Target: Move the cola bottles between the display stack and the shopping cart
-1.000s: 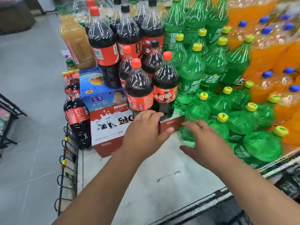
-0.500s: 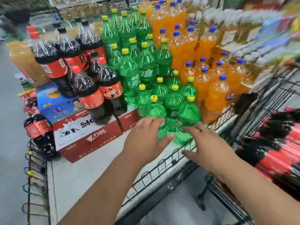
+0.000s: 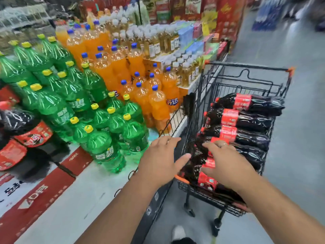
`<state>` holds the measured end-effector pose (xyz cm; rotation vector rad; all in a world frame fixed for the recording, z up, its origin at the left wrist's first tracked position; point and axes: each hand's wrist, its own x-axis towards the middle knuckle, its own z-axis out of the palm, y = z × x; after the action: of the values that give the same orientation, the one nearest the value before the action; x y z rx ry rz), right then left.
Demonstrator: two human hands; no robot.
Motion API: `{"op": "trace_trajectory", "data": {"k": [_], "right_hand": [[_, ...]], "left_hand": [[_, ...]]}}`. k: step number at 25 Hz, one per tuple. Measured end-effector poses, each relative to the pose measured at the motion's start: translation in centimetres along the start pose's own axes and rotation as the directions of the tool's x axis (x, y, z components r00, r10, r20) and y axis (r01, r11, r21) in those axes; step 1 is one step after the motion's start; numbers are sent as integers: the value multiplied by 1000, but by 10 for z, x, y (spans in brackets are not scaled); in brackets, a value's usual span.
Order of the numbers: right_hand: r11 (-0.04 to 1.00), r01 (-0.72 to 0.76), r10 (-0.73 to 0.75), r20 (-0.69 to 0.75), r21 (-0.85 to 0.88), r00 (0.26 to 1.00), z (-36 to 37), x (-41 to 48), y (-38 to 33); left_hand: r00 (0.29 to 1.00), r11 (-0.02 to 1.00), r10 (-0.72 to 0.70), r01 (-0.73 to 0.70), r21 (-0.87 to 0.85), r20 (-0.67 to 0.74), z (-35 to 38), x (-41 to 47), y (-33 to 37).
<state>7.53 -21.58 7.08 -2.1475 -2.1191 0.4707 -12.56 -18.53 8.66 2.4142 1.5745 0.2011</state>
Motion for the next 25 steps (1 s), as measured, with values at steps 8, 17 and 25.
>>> {"op": "trace_trajectory", "data": {"k": [8,17,25], "right_hand": [[958,-287,287,-10,14,958,-25,19,90],[889,-444,448,-15,111,894,-34,41,177],[927,-355,355,27,124,935,-47,48,289]], "left_hand": [[967,974,227,-227,-20,111,34,117,59],[909,929,367,-370,-24,199,64,208,126],[951,972,229,-236,7,207,103,238,213]]}}
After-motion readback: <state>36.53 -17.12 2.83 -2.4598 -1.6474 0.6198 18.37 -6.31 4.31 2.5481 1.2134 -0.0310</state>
